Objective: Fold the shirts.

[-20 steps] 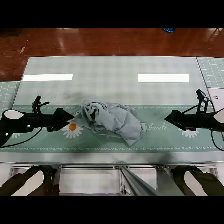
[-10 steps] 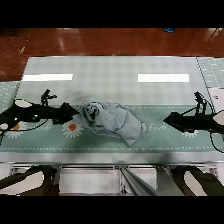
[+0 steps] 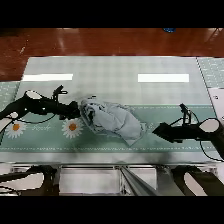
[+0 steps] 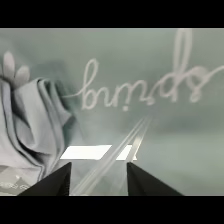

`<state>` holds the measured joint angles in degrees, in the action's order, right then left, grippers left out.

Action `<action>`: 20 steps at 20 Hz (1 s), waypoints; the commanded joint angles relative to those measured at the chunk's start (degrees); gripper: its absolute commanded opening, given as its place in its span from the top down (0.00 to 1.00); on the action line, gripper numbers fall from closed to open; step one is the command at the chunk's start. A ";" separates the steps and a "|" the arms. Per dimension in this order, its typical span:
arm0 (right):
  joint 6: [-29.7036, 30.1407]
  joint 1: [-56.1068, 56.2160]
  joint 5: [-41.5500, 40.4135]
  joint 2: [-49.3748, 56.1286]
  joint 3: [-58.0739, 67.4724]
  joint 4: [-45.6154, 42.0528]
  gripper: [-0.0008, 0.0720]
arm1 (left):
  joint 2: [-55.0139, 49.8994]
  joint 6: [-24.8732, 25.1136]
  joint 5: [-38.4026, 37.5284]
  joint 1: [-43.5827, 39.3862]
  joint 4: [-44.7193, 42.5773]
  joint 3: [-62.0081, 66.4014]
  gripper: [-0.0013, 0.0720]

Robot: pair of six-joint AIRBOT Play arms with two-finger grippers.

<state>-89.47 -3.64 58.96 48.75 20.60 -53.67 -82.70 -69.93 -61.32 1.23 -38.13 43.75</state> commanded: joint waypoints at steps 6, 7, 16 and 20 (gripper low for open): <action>3.48 11.74 -12.74 11.08 0.04 13.62 0.43 | -0.26 0.26 -0.92 -0.20 0.17 1.20 0.96; 4.46 11.72 -13.18 12.98 1.05 14.82 0.44 | -0.26 0.26 -0.90 -0.20 0.17 1.20 0.96; 10.16 10.29 -6.01 18.29 27.69 7.26 0.95 | 4.15 -1.44 -3.78 4.87 1.16 13.64 0.96; 5.86 3.91 4.22 16.26 58.36 -2.54 0.95 | 10.56 -4.98 -3.69 10.43 3.89 34.51 0.96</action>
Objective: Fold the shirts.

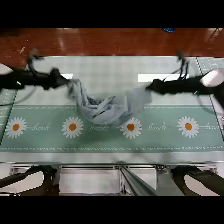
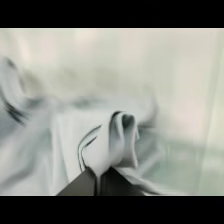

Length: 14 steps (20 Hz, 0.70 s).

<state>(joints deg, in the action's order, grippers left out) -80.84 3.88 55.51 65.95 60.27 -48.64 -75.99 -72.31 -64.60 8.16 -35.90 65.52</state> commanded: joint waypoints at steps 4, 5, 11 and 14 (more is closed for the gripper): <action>-5.53 -5.01 17.05 -0.96 47.63 -15.72 0.95 | 9.01 -5.42 -0.61 9.18 1.60 33.40 0.96; -5.66 -5.03 19.80 -0.96 53.72 -16.76 0.95 | 10.40 -5.42 -0.61 10.73 1.57 36.87 0.96; -7.69 -5.03 27.19 -12.90 61.00 -28.26 0.95 | 23.47 -6.95 0.04 23.43 -3.02 44.72 0.96; -8.59 -5.01 34.16 -20.15 58.84 -32.59 0.95 | 30.49 -8.39 -0.02 23.43 -12.20 44.72 0.96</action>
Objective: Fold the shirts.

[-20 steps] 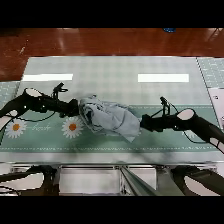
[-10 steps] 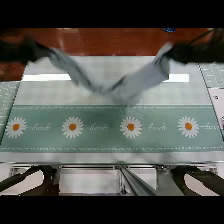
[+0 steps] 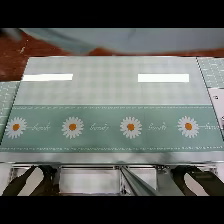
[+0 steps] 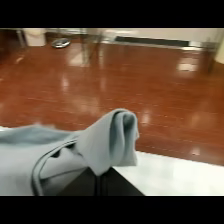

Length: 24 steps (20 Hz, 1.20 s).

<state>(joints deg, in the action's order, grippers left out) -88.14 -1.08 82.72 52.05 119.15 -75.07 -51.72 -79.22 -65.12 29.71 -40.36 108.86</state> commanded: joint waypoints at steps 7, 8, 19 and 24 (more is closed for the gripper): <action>-7.30 -0.04 15.50 -22.58 -27.12 -9.14 0.95 | 15.08 -7.61 -9.18 -23.43 -45.20 -0.26 0.96; -8.55 -0.04 15.58 -24.79 -33.79 -8.13 0.95 | 15.56 -8.41 -12.15 -27.65 -48.70 -2.45 0.96; -10.19 -3.21 -9.97 -18.88 -81.79 -4.79 0.95 | -2.16 -18.25 7.74 -33.33 -50.69 -37.59 0.96; -1.86 -13.09 -25.86 5.35 -78.05 8.74 0.95 | -22.40 -18.16 13.16 -33.33 -38.86 -34.45 0.96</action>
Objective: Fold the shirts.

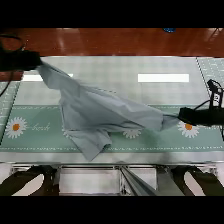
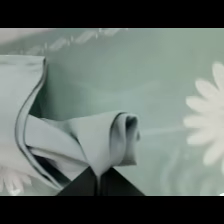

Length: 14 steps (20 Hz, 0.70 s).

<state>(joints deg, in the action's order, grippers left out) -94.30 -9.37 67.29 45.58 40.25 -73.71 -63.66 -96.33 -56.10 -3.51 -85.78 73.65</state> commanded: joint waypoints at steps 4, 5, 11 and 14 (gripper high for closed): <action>6.62 -8.79 -11.52 27.32 10.16 17.03 0.94 | -18.56 -1.07 4.04 -0.11 14.36 2.86 0.74; 6.45 -8.79 -11.32 29.94 12.85 18.51 0.75 | -19.47 -1.05 3.45 -0.13 15.47 3.10 0.31; 9.51 -18.01 3.41 30.75 30.08 14.34 0.43 | -16.46 2.78 -19.54 11.65 3.41 9.64 0.29; 10.97 -25.31 7.76 24.85 23.91 7.63 0.43 | -7.26 2.91 -17.90 21.29 11.04 -1.09 0.29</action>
<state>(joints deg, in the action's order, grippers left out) -84.90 -28.80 69.45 73.73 65.73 -60.58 -76.66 -94.43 -70.43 10.39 -78.50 78.35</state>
